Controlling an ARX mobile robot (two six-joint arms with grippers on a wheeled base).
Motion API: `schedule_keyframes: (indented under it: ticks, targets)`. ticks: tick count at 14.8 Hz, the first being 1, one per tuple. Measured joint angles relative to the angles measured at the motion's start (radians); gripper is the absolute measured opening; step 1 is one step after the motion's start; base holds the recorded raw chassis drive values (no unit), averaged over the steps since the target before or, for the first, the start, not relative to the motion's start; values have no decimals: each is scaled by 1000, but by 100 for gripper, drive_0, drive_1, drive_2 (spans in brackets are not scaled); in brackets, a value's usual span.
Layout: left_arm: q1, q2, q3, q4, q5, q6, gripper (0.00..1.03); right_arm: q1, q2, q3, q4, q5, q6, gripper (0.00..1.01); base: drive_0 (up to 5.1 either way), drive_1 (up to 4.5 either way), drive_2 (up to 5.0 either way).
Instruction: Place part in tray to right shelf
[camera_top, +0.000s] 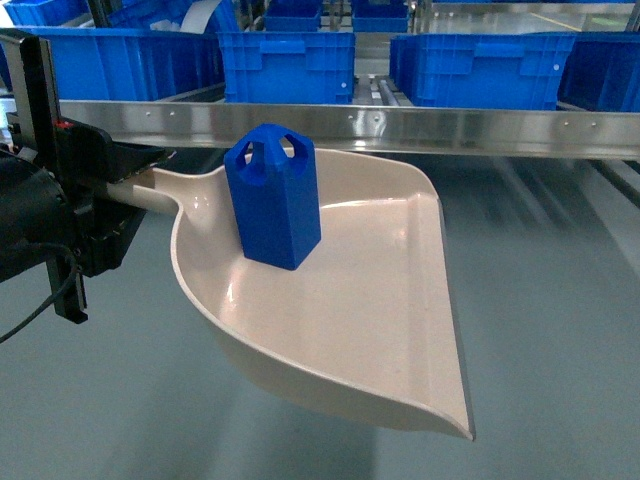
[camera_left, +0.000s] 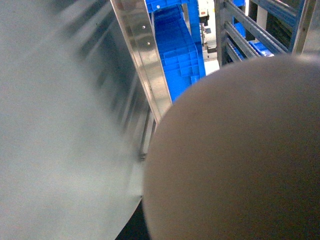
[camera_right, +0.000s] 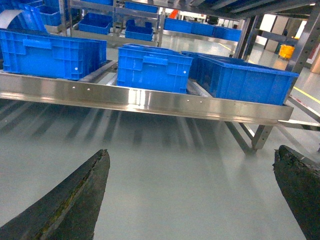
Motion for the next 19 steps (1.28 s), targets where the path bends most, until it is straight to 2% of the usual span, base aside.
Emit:
schedule_keyframes:
  ticks: [19]
  targets:
    - [0,0,0,-1,2,0,16,0,0,0,3,0,0,98,2,415,-411]
